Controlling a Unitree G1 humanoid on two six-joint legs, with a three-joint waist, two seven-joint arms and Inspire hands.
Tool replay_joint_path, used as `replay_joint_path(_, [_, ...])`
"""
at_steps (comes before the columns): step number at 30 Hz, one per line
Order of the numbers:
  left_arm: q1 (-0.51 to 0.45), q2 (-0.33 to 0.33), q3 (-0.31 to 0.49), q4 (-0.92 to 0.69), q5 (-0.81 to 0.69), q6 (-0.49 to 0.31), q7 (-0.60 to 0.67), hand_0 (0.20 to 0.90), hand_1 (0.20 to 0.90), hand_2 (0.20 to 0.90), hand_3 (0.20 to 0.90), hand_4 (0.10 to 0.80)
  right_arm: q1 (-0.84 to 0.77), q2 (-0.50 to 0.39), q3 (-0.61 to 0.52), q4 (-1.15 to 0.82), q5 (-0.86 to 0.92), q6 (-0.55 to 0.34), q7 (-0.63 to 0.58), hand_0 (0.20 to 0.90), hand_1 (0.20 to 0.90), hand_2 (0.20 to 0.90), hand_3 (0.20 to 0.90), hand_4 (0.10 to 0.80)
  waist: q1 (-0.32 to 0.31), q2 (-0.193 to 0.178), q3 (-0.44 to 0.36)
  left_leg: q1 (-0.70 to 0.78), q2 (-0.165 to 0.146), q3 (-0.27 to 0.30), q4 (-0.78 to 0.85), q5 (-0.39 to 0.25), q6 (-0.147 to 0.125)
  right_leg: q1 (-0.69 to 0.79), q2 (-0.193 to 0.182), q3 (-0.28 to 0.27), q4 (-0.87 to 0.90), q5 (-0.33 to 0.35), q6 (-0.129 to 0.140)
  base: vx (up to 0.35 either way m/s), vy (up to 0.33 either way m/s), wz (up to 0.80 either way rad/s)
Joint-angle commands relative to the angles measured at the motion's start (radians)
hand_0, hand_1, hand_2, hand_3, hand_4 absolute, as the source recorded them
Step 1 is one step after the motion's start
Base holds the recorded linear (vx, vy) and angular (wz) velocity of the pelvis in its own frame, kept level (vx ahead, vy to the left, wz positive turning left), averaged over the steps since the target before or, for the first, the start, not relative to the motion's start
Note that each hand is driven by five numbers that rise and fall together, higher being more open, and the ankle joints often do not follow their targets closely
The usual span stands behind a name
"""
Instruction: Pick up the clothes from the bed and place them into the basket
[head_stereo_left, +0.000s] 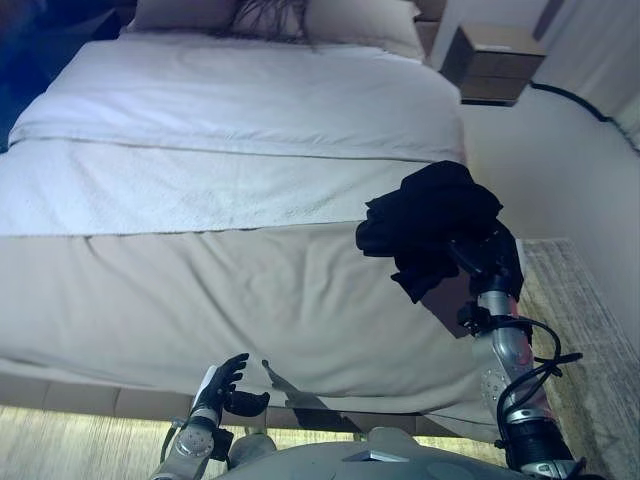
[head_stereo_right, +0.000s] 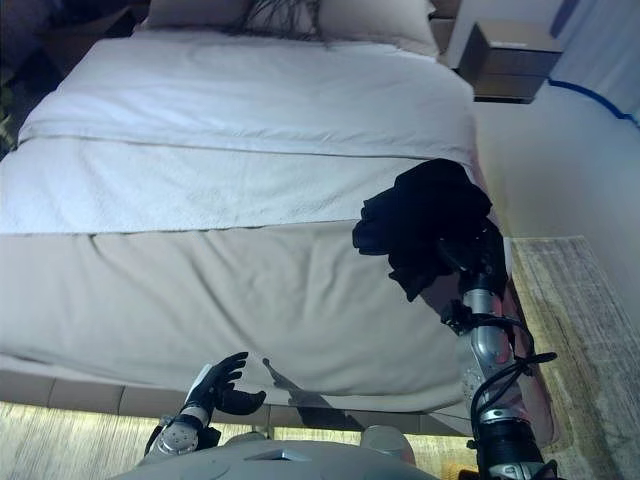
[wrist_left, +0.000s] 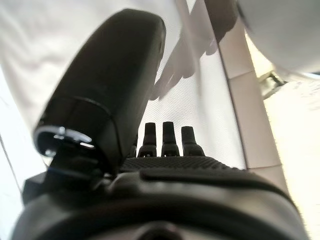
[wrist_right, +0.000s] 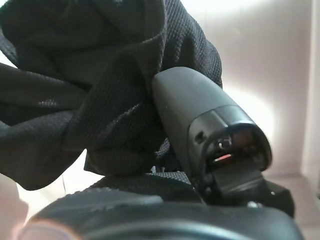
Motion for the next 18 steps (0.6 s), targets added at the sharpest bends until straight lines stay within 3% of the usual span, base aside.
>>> replay_joint_path(1, [-0.038, 0.003, 0.013, 0.015, -0.015, -0.035, -0.004, 0.9, 0.9, 0.9, 0.9, 0.8, -0.06, -0.04, -0.055, -0.198, -0.002, -0.132, 0.005, 0.3, 0.3, 0.3, 0.2, 0.1, 0.028, -0.034, -0.023, -0.068, -0.056, -0.205, 0.232, -0.139, 0.003, -0.024, -0.006, 0.094, 0.068, 0.01, -0.026, 0.051, 0.036, -0.69])
replay_joint_path(2, [-0.027, -0.005, 0.006, 0.003, -0.033, -0.045, 0.003, 0.9, 0.9, 0.9, 0.9, 0.8, -0.074, -0.034, -0.033, -0.179, 0.013, -0.135, 0.0, 0.3, 0.3, 0.3, 0.2, 0.1, 0.054, -0.034, -0.02, -0.069, -0.127, -0.327, 0.216, -0.173, 0.036, -0.027, -0.005, 0.14, 0.075, 0.015, -0.022, -0.014, 0.061, -1.04])
replay_joint_path(4, [-0.018, -0.014, -0.011, -0.018, -0.061, -0.055, 0.019, 0.9, 0.9, 0.9, 0.9, 0.8, -0.102, -0.011, 0.01, -0.136, 0.003, -0.159, -0.033, 0.3, 0.3, 0.3, 0.2, 0.1, 0.09, -0.019, -0.021, -0.067, -0.207, -0.475, 0.166, -0.172, 0.077, -0.043, 0.013, 0.22, 0.08, 0.024, -0.016, -0.042, 0.081, -1.63])
replay_joint_path(5, [-0.024, -0.008, -0.013, -0.017, -0.064, -0.061, 0.006, 0.9, 0.9, 0.9, 0.9, 0.8, -0.117, 0.015, 0.042, -0.094, -0.024, -0.184, -0.108, 0.3, 0.3, 0.3, 0.2, 0.1, 0.093, -0.009, -0.019, -0.057, -0.218, -0.464, 0.158, -0.186, 0.098, -0.064, 0.012, 0.261, 0.091, 0.025, -0.003, -0.034, 0.097, -2.22])
replay_joint_path(7, [-0.037, -0.001, -0.019, -0.004, -0.044, -0.053, -0.017, 0.9, 0.9, 0.9, 0.9, 0.8, -0.115, 0.029, 0.048, -0.08, -0.034, -0.181, -0.161, 0.3, 0.3, 0.3, 0.2, 0.1, 0.084, -0.004, -0.022, -0.04, -0.207, -0.433, 0.135, -0.188, 0.101, -0.068, 0.001, 0.258, 0.087, 0.029, 0.004, -0.063, 0.105, -1.72])
replay_joint_path(11, [-0.076, 0.033, -0.066, 0.024, -0.002, -0.026, -0.053, 0.9, 0.9, 0.9, 0.9, 0.8, -0.065, 0.032, 0.01, -0.068, -0.018, -0.11, -0.218, 0.3, 0.3, 0.3, 0.2, 0.1, 0.038, 0.002, -0.026, -0.021, -0.205, -0.387, 0.067, -0.163, 0.109, -0.114, -0.041, 0.274, 0.084, 0.084, 0.054, -0.075, 0.126, -0.7])
replay_joint_path(12, [-0.086, 0.05, -0.071, 0.04, -0.007, -0.005, -0.049, 0.9, 0.9, 0.9, 0.9, 0.8, -0.051, 0.032, -0.002, -0.059, 0.02, -0.09, -0.204, 0.3, 0.3, 0.3, 0.2, 0.1, 0.018, 0.005, -0.014, 0.006, -0.203, -0.358, 0.037, -0.173, 0.116, -0.166, -0.068, 0.237, 0.127, 0.117, 0.083, -0.12, 0.091, -0.33])
replay_joint_path(13, [-0.088, 0.056, -0.068, 0.047, -0.009, 0.001, -0.046, 0.9, 0.9, 0.9, 0.9, 0.8, -0.046, 0.035, -0.005, -0.059, 0.029, -0.08, -0.199, 0.3, 0.3, 0.3, 0.2, 0.1, 0.018, 0.005, -0.009, 0.011, -0.204, -0.334, 0.029, -0.173, 0.117, -0.19, -0.081, 0.193, 0.157, 0.128, 0.092, -0.14, 0.105, -0.67])
replay_joint_path(14, [-0.087, 0.065, -0.055, 0.052, -0.022, 0.012, -0.038, 0.9, 0.9, 0.9, 0.9, 0.8, -0.049, 0.04, -0.006, -0.041, 0.04, -0.068, -0.176, 0.3, 0.3, 0.3, 0.2, 0.1, 0.029, 0.004, -0.005, 0.019, -0.207, -0.286, 0.018, -0.173, 0.113, -0.211, -0.104, 0.101, 0.185, 0.146, 0.1, -0.115, 0.056, -0.82])
replay_joint_path(15, [-0.087, 0.065, -0.055, 0.052, -0.022, 0.012, -0.038, 0.9, 0.9, 0.9, 0.9, 0.8, -0.05, 0.04, -0.006, -0.041, 0.041, -0.068, -0.176, 0.3, 0.3, 0.3, 0.2, 0.1, 0.03, 0.004, -0.004, 0.02, -0.207, -0.285, 0.018, -0.173, 0.113, -0.212, -0.104, 0.102, 0.186, 0.146, 0.101, -0.146, 0.056, -0.8])
replay_joint_path(17, [-0.07, 0.083, -0.015, 0.047, -0.025, 0.027, -0.03, 0.9, 0.9, 0.9, 0.9, 0.8, -0.079, 0.06, 0.015, 0.013, 0.077, -0.034, -0.168, 0.3, 0.3, 0.3, 0.2, 0.1, 0.086, 0.018, 0.009, 0.035, -0.198, -0.184, 0.006, -0.162, 0.107, -0.228, -0.164, -0.106, 0.297, 0.173, 0.101, -0.237, 0.048, -1.35])
replay_joint_path(18, [-0.068, 0.084, -0.011, 0.044, -0.025, 0.029, -0.028, 0.9, 0.9, 0.9, 0.9, 0.8, -0.083, 0.064, 0.022, 0.017, 0.079, -0.03, -0.174, 0.3, 0.3, 0.3, 0.2, 0.1, 0.095, 0.024, 0.01, 0.033, -0.191, -0.168, 0.005, -0.157, 0.107, -0.223, -0.172, -0.128, 0.319, 0.165, 0.095, -0.264, 0.02, -1.94])
